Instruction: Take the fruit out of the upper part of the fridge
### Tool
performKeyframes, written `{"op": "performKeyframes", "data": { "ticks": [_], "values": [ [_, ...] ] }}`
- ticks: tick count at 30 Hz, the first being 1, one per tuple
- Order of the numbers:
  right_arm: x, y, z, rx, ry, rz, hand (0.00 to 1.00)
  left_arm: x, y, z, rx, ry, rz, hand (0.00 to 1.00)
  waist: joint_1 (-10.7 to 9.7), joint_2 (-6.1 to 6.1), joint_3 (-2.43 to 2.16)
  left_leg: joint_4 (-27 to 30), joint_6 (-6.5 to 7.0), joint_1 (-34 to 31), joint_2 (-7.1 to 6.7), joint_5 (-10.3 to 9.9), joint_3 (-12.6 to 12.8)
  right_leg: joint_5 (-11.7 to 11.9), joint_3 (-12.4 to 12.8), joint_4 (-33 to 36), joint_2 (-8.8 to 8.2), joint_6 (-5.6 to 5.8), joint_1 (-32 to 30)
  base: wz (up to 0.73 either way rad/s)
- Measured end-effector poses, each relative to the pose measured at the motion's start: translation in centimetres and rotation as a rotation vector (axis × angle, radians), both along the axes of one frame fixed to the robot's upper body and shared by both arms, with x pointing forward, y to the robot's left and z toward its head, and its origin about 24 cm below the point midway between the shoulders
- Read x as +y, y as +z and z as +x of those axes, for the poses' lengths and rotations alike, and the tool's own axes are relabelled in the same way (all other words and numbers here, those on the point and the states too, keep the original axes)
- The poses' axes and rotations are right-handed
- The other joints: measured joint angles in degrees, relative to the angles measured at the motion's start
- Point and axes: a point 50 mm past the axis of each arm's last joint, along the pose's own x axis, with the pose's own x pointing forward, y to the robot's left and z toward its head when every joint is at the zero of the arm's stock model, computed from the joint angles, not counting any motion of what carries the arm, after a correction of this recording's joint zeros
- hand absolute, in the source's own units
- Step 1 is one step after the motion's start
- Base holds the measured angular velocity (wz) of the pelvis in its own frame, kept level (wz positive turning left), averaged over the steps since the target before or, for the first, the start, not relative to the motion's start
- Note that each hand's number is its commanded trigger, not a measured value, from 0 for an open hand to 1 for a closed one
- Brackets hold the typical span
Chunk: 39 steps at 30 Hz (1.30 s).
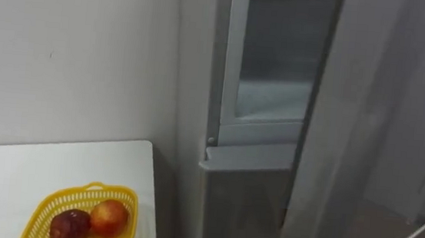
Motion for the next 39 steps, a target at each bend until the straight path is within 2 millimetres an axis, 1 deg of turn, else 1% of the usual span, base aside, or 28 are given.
{"op": "performKeyframes", "data": {
  "ticks": [1, 3, 4, 5, 6, 7, 8, 9, 10, 11, 12, 13, 14, 16, 17, 19, 21, 23, 24, 26, 27, 28, 29, 31, 32, 35, 37, 39],
  "values": [
    [0.0, 0.0, -0.4, 0.004, -0.037, -0.002, 0.00, 0.0, 0.0, -0.2, 0.004, 0.004, -0.001, 0.00, -0.02, -0.01, 0.00, 0.00, 0.00, 0.00, 0.00, 0.00, 0.00, 0.00, -0.08, 0.00, -0.02, 0.00, -0.01, 0.00],
    [-0.3, 0.1, -1.6, 0.005, -0.212, -0.009, 0.00, 0.1, 0.0, -0.5, -0.001, 0.048, -0.005, 0.00, -0.68, -0.22, 0.08, -0.05, 0.00, 0.19, -0.03, 0.00, 0.12, -0.19, -0.06, 0.55, -0.10, -0.04, -0.19, 0.00],
    [-0.5, 0.2, -1.7, -0.005, -0.261, -0.014, 0.00, 0.3, 0.1, -0.6, -0.003, 0.064, -0.002, 0.00, -0.79, -0.31, 0.13, -0.07, 0.00, 0.39, -0.04, 0.00, 0.20, -0.36, -0.02, 0.82, -0.13, -0.06, -0.20, -0.06],
    [-1.2, 0.3, -1.4, -0.031, -0.361, -0.035, 0.00, 0.6, 0.2, -1.2, 0.000, 0.097, 0.008, 0.00, -1.10, -0.60, 0.06, -0.06, 0.00, 0.62, -0.12, -0.03, 0.16, -0.79, 0.01, 1.01, -0.20, 0.01, -0.05, 0.00],
    [-2.0, 0.6, -0.8, -0.067, -0.473, -0.070, 0.00, 1.0, 0.3, -1.7, 0.002, 0.132, 0.019, 0.00, -2.22, -0.94, 0.08, -0.03, 0.00, 0.62, -0.21, -0.06, -0.11, -0.99, -0.13, 1.23, -0.29, 0.01, -0.04, 0.04],
    [-2.5, 0.7, -0.4, -0.092, -0.529, -0.087, 0.00, 1.2, 0.4, -1.7, -0.005, 0.147, 0.024, 0.00, -2.68, -1.51, -0.09, -0.02, 0.00, 0.62, -0.25, -0.05, -0.19, -1.08, -0.24, 1.37, -0.35, 0.05, -0.06, 0.10],
    [-3.7, 1.4, 1.0, -0.163, -0.631, -0.126, 0.00, 1.5, 0.5, -1.9, -0.013, 0.173, 0.035, 0.00, -3.45, -2.03, -0.08, -0.04, -0.01, 0.71, -0.33, -0.03, -0.13, -1.35, -0.57, 2.05, -0.58, 0.00, -0.21, -0.04],
    [-5.4, 2.5, 2.6, -0.240, -0.682, -0.176, 0.00, 1.8, 0.7, -2.4, -0.009, 0.199, 0.046, 0.00, -3.43, -2.30, -0.03, -0.05, 0.01, 0.84, -0.37, -0.04, 0.06, -1.40, -0.40, 2.52, -0.61, -0.02, -0.41, -0.08],
    [-6.2, 3.1, 3.6, -0.280, -0.696, -0.201, 0.00, 2.0, 0.8, -2.4, -0.013, 0.202, 0.052, 0.00, -3.44, -2.46, 0.01, -0.04, 0.02, 0.83, -0.41, -0.04, 0.07, -1.42, -0.33, 2.69, -0.62, -0.01, -0.53, -0.09],
    [-7.8, 4.5, 5.6, -0.355, -0.709, -0.248, 0.00, 2.2, 0.9, -2.1, -0.031, 0.199, 0.063, 0.00, -3.57, -2.72, 0.22, -0.05, 0.03, 0.52, -0.48, -0.04, -0.02, -1.53, -0.17, 2.71, -0.61, 0.13, -0.86, 0.04],
    [-9.1, 5.7, 7.5, -0.419, -0.709, -0.292, 0.00, 2.4, 1.0, -1.9, -0.043, 0.195, 0.070, 0.00, -3.57, -3.29, 0.28, 0.12, 0.10, -0.11, -0.48, 0.03, -0.10, -1.46, -0.14, 2.57, -0.59, 0.19, -1.31, 0.08],
    [-9.6, 6.1, 8.3, -0.443, -0.713, -0.311, 0.00, 2.5, 1.0, -1.8, -0.047, 0.194, 0.071, 0.00, -3.68, -3.55, 0.34, 0.24, 0.11, -0.35, -0.45, 0.04, -0.17, -1.30, -0.16, 2.38, -0.55, 0.17, -1.41, 0.07],
    [-10.4, 7.2, 10.1, -0.499, -0.722, -0.336, 0.00, 2.5, 1.1, -1.7, -0.048, 0.190, 0.071, 0.00, -3.37, -3.97, 0.31, 0.32, 0.11, -0.76, -0.37, 0.04, -0.25, -0.95, -0.21, 1.75, -0.43, 0.14, -1.46, 0.03],
    [-10.9, 8.3, 11.5, -0.543, -0.731, -0.369, 0.00, 2.4, 1.0, -1.7, -0.047, 0.186, 0.070, 0.00, -3.00, -4.35, 0.26, 0.49, 0.11, -1.71, -0.36, 0.04, -0.50, -0.73, -0.42, 1.62, -0.42, 0.11, -2.16, 0.10],
    [-11.0, 8.4, 11.9, -0.557, -0.738, -0.371, 0.00, 2.4, 1.0, -1.6, -0.047, 0.182, 0.069, 0.00, -3.00, -4.14, 0.10, 0.82, 0.11, -2.25, -0.36, 0.04, -0.91, -0.51, -0.68, 0.86, -0.37, 0.19, -2.15, 0.21],
    [-10.7, 8.0, 11.6, -0.528, -0.757, -0.364, 0.00, 2.3, 1.0, -1.7, -0.043, 0.172, 0.066, 0.00, -2.69, -4.08, 0.02, 0.94, 0.11, -2.56, -0.38, 0.04, -1.58, -0.20, -1.17, -0.20, -0.30, 0.16, -2.07, 0.19],
    [-10.1, 6.7, 10.4, -0.454, -0.785, -0.346, 0.00, 2.3, 1.0, -2.0, -0.031, 0.177, 0.070, 0.00, -2.68, -3.90, -0.10, 0.95, 0.10, -2.92, -0.37, 0.06, -1.75, -0.12, -1.78, -0.21, -0.33, 0.11, -1.92, 0.11],
    [-8.4, 4.6, 8.1, -0.332, -0.836, -0.291, 0.00, 2.0, 0.9, -2.0, -0.018, 0.181, 0.067, 0.00, -2.47, -3.57, -0.09, 0.96, 0.09, -3.10, -0.32, 0.06, -1.73, -0.15, -1.73, -0.32, -0.30, 0.08, -1.75, 0.00],
    [-7.8, 3.9, 7.4, -0.296, -0.843, -0.275, 0.00, 2.0, 0.9, -2.0, -0.017, 0.181, 0.066, 0.00, -2.49, -3.56, -0.08, 0.96, 0.09, -3.14, -0.32, 0.06, -2.02, -0.19, -1.76, -0.35, -0.30, 0.05, -1.44, 0.08],
    [-4.8, 1.7, 4.1, -0.139, -0.875, -0.198, 0.00, 1.9, 0.9, -1.7, -0.022, 0.181, 0.063, 0.00, -3.13, -3.57, 0.02, 0.99, 0.07, -2.87, -0.39, 0.05, -3.08, -0.37, -2.67, -0.57, -0.38, -0.01, -0.58, 0.20],
    [-3.6, 1.1, 2.4, -0.080, -0.894, -0.169, 0.00, 1.8, 0.8, -1.8, -0.022, 0.183, 0.060, 0.00, -3.06, -3.39, 0.13, 0.94, 0.05, -2.32, -0.45, 0.03, -3.08, -0.63, -2.69, -0.51, -0.45, -0.06, -0.15, 0.10],
    [-3.1, 0.8, 1.7, -0.056, -0.902, -0.156, 0.00, 1.7, 0.8, -1.8, -0.020, 0.184, 0.057, 0.00, -3.06, -3.15, 0.12, 0.95, 0.01, -2.11, -0.48, 0.01, -3.06, -0.75, -2.67, -0.40, -0.51, -0.05, 0.01, 0.00],
    [-2.3, 0.5, 0.3, -0.014, -0.914, -0.135, 0.00, 1.5, 0.7, -1.8, -0.020, 0.185, 0.054, 0.00, -3.12, -2.71, 0.05, 0.95, -0.03, -1.98, -0.64, -0.02, -3.06, -1.18, -2.67, -0.27, -0.69, -0.07, 0.05, 0.00],
    [-1.7, 0.4, -1.1, 0.017, -0.928, -0.127, 0.00, 1.4, 0.7, -1.9, -0.017, 0.188, 0.049, 0.00, -3.11, -2.10, -0.11, 0.95, -0.03, -1.93, -0.71, -0.02, -3.08, -1.30, -2.48, -0.14, -0.72, -0.02, -0.05, 0.00],
    [-1.5, 0.5, -1.9, 0.041, -0.929, -0.132, 0.00, 1.3, 0.6, -2.4, 0.004, 0.193, 0.047, 0.00, -3.13, -1.55, -0.03, 0.98, -0.03, -1.58, -0.73, -0.02, -3.08, -1.38, -2.37, -0.11, -0.74, 0.02, -0.20, -0.03],
    [-0.8, 0.3, -3.0, 0.098, -0.901, -0.127, 0.00, 1.0, 0.4, -3.7, 0.065, 0.206, 0.041, 0.00, -3.04, -1.33, -0.02, 0.71, -0.05, -0.97, -0.70, -0.32, -3.15, -2.05, -1.80, 0.98, -0.69, 0.02, -0.24, -0.04],
    [-0.3, 0.2, -3.4, 0.122, -0.889, -0.113, 0.00, 0.8, 0.4, -4.2, 0.085, 0.215, 0.034, 0.00, -2.77, -1.32, -0.03, 0.88, -0.04, -0.95, -0.67, -0.31, -3.16, -1.81, -1.84, 1.00, -0.69, 0.01, -0.16, 0.00],
    [0.2, -0.1, -3.3, 0.125, -0.878, -0.071, 0.00, 0.5, 0.3, -4.7, 0.110, 0.227, 0.025, 0.00, -2.68, -1.20, -0.11, 1.13, -0.01, -1.00, -0.66, -0.28, -3.15, -1.55, -1.84, 0.98, -0.70, 0.06, -0.04, 0.00]
  ]
}}
